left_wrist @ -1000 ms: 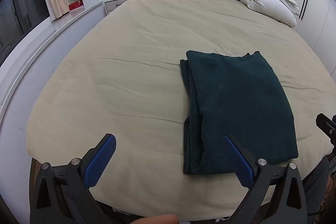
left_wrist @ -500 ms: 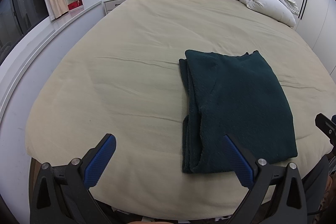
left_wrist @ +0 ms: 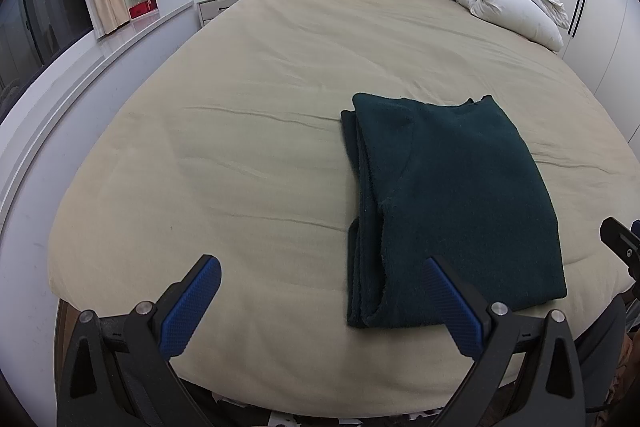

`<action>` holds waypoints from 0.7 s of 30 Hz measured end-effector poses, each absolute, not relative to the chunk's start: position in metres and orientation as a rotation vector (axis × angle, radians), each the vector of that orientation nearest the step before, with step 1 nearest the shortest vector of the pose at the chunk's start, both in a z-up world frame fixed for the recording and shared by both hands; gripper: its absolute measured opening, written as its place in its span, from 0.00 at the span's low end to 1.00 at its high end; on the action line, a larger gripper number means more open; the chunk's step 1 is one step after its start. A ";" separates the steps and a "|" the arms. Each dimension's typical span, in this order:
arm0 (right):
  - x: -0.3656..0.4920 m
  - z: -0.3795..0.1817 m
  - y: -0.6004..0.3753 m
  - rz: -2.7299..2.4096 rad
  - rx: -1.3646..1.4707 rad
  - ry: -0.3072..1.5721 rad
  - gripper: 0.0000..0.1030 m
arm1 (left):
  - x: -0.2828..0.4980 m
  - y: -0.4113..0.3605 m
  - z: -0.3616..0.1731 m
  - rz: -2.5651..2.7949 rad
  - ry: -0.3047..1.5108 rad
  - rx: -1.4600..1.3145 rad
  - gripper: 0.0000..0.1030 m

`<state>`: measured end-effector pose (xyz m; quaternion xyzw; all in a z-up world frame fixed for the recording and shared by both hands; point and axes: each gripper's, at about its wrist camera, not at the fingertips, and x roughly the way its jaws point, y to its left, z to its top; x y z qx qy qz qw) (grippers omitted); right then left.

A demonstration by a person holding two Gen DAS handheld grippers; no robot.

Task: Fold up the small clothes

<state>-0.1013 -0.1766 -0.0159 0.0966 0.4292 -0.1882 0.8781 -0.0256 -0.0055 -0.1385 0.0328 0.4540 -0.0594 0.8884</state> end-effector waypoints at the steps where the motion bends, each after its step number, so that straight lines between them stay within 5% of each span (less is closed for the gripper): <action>1: -0.101 -0.016 -0.176 -0.392 0.202 0.895 1.00 | -0.026 -0.006 -0.139 -0.124 0.944 0.068 1.00; 21: -0.101 -0.017 -0.175 -0.394 0.202 0.898 1.00 | -0.026 -0.004 -0.140 -0.115 0.934 0.087 1.00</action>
